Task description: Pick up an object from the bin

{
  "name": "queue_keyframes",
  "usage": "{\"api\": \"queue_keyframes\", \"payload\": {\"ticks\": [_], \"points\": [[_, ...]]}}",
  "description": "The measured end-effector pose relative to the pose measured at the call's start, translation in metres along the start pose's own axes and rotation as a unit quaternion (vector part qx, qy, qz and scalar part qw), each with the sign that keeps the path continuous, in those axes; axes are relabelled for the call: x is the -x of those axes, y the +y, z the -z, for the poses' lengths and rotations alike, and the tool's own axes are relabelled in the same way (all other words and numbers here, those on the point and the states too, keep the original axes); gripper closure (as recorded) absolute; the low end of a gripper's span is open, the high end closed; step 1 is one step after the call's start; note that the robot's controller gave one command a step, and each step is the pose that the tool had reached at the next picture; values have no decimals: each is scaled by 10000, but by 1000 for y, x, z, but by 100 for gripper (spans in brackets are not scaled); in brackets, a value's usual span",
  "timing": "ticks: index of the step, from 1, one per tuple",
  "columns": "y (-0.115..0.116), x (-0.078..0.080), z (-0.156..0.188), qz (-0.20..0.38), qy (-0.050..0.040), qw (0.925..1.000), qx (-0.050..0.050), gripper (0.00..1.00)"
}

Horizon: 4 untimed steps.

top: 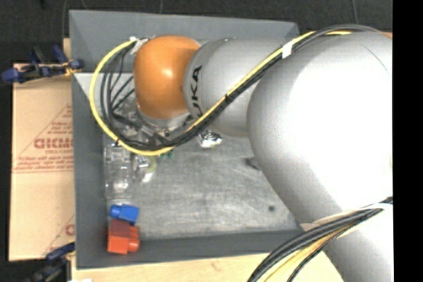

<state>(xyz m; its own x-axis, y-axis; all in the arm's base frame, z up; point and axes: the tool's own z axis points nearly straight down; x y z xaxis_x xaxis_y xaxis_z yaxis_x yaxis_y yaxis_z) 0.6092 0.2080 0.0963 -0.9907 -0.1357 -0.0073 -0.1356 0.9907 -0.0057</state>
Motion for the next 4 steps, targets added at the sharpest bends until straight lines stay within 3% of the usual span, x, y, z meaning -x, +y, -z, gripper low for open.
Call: {"api": "queue_keyframes", "payload": {"ticks": [1,2,3,4], "points": [[-7,19,-22,-1073,73,9942,-53,0],[5,10,-20,526,-44,9986,-8,0],[9,14,-21,769,-5,9970,-32,0],[6,24,-21,-182,78,9998,-93,0]]}}
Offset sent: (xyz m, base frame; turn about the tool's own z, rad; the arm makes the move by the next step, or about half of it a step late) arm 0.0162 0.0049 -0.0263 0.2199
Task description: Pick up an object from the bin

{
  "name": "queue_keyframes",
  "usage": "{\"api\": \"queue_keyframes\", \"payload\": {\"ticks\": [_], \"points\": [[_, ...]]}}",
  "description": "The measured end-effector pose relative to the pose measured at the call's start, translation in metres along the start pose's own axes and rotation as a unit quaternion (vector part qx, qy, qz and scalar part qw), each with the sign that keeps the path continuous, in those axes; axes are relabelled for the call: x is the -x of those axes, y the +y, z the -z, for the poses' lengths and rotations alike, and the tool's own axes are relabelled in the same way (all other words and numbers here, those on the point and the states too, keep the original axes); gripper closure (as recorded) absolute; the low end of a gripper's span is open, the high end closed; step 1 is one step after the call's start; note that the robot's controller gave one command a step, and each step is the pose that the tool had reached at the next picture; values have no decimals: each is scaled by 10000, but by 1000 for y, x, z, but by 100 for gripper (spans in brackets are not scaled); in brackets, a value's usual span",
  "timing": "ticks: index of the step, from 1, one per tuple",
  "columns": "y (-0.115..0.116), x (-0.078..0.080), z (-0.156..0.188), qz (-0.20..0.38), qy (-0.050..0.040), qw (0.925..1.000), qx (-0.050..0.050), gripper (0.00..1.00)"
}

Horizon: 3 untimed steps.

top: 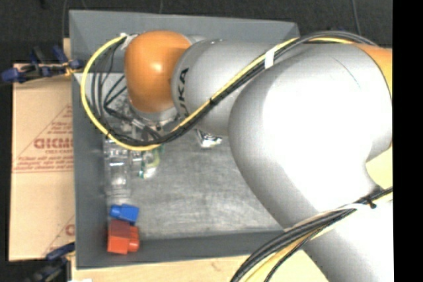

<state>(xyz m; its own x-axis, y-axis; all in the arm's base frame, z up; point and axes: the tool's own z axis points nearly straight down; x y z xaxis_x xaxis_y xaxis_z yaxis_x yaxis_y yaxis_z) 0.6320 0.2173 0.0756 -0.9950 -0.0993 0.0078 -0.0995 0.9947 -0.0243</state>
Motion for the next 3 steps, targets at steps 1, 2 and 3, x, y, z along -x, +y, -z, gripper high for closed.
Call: {"api": "queue_keyframes", "payload": {"ticks": [1,2,3], "points": [[-4,6,-1,104,-44,9999,58,0],[-2,10,-1,1268,-103,9918,113,0],[-71,-49,-1,1582,-141,9872,124,0]]}}
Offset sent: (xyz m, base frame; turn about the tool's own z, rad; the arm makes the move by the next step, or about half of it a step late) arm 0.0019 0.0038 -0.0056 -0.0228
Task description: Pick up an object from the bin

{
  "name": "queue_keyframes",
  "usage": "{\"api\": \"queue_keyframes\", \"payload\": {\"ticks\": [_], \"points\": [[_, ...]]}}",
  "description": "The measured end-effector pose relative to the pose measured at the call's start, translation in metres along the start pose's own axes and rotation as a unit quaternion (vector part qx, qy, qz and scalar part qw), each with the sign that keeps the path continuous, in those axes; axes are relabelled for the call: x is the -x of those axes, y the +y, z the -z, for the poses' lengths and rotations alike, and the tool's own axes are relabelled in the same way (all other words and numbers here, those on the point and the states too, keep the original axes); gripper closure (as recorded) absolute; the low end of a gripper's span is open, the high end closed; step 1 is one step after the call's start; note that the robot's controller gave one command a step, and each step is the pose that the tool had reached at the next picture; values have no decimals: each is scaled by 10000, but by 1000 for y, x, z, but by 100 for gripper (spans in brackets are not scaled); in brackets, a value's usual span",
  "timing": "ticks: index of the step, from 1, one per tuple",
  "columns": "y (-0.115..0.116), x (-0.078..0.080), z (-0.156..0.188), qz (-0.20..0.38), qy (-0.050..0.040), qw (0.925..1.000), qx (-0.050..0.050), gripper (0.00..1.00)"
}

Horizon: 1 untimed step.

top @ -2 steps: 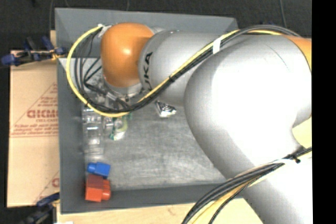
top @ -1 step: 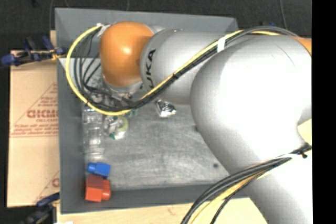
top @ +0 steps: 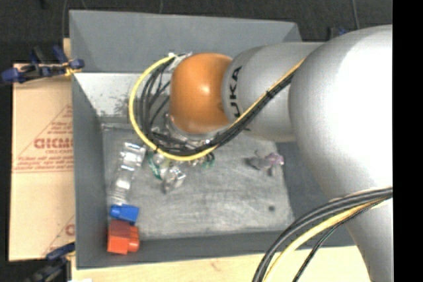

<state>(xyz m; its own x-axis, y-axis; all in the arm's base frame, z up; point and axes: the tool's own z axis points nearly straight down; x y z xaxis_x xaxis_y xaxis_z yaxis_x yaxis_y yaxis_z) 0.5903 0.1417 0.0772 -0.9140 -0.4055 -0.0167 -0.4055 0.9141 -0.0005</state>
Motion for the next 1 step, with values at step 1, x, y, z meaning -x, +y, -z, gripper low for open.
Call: {"api": "queue_keyframes", "payload": {"ticks": [1], "points": [[2,1,2,17,36,10000,3,100]]}}
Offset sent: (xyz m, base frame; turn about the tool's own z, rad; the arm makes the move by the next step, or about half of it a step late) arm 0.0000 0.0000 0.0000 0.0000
